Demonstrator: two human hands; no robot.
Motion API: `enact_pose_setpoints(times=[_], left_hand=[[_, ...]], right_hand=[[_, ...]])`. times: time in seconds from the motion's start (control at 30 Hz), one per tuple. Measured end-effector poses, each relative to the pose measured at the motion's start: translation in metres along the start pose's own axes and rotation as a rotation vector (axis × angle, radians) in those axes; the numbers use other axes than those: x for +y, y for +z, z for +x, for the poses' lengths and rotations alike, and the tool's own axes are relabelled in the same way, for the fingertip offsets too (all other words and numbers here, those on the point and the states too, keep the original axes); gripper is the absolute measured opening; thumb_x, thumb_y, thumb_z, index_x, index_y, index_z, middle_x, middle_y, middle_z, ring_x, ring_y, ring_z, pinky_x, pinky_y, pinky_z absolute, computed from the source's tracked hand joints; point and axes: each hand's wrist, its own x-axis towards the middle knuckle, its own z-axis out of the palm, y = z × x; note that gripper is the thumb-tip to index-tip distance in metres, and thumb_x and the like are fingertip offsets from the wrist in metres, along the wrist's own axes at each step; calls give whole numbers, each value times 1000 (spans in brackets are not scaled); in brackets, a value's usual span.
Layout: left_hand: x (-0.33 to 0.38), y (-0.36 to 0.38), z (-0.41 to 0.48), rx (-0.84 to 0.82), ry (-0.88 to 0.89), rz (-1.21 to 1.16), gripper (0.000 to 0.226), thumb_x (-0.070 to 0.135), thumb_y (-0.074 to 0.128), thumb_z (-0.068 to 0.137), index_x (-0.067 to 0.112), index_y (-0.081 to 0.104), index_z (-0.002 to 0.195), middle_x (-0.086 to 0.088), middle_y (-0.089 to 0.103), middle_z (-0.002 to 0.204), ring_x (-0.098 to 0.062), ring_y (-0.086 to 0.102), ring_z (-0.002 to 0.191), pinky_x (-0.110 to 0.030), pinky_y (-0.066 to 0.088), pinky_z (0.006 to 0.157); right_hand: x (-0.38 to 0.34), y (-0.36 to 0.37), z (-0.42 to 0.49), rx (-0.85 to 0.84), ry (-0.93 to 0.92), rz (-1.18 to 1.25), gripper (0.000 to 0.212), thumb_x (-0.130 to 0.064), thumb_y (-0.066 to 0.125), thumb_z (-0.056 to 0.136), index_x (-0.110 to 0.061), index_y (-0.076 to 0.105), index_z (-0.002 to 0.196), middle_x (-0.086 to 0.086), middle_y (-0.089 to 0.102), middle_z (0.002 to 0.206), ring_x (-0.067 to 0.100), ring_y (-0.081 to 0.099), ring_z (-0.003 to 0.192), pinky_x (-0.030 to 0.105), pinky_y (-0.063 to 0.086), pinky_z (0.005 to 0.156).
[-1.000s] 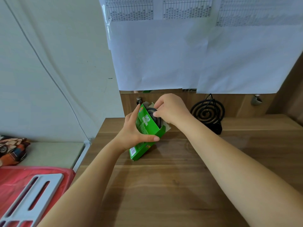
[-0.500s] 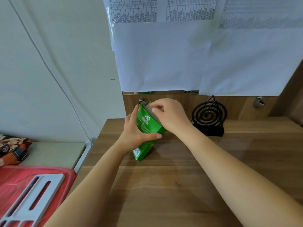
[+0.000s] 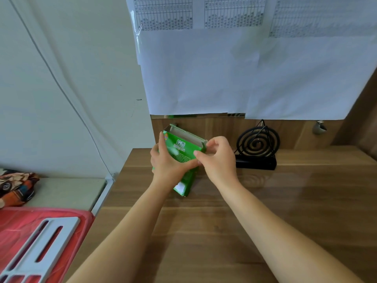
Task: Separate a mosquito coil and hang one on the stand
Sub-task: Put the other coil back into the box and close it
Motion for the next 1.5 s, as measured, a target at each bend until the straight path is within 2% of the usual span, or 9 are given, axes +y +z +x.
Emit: enact_pose_setpoints(times=[0.1,0.2,0.37,0.53,0.83,0.97,1.17,1.3,1.5], left_hand=[[-4,-6,1,-4,-24,-55,131,58,90,49,40,12,153,-2,25,148,-23,32,139,-51,32,114],[-7,-12,3,46,-34,-194,101,50,86,65,38,28,147,0,34,136,-15,48,119,-36,43,100],[-4,-23,11,93,-25,-430,44,32,73,85,32,53,124,-4,57,131,-21,60,115,-42,51,95],[0,-30,16,94,-68,-528,16,34,62,91,25,62,104,-4,68,110,-24,65,104,-48,50,92],[1,-34,25,103,-127,-633,20,35,63,85,18,57,76,-3,62,78,-16,56,70,-32,43,65],[-2,-32,29,81,-146,-690,10,20,62,93,15,59,85,-6,64,81,-16,60,67,-28,47,57],[-1,-35,30,-7,-112,-747,26,12,52,98,10,63,121,-15,70,107,-18,71,82,-30,56,68],[-1,-32,28,-3,-74,-709,23,15,49,101,11,66,116,-11,70,100,-19,68,85,-33,55,74],[4,-34,24,-27,-98,-833,25,5,44,98,14,67,98,-9,67,89,-17,64,73,-30,50,67]], right_hand=[[-1,-7,7,-54,-49,17,29,-9,75,79,-21,54,96,-9,62,95,7,63,90,24,52,77],[-2,-17,17,-128,-74,10,26,-7,74,82,-18,58,100,-3,65,103,10,65,93,28,53,84],[-4,-27,28,-242,-112,-1,26,-4,70,85,-15,60,106,-2,65,107,14,65,97,23,51,84],[-2,-32,37,-296,-145,-43,21,-7,68,88,-20,63,104,-16,61,103,3,62,96,15,49,80],[8,-25,33,-226,-145,-21,15,-29,59,96,-15,65,97,-9,66,91,-5,60,83,9,44,69],[9,-22,31,-173,-188,-6,18,-23,56,98,-6,64,97,6,68,93,14,63,88,21,47,75],[6,-22,29,-181,-135,127,33,-19,61,95,-21,47,125,-4,69,95,2,65,92,21,50,87],[7,-24,28,-274,-196,91,32,-24,57,98,-20,58,130,-11,65,107,-5,61,101,19,50,92],[5,-15,25,-197,-145,176,15,-16,56,98,-12,66,109,1,65,101,21,62,101,34,51,90]])
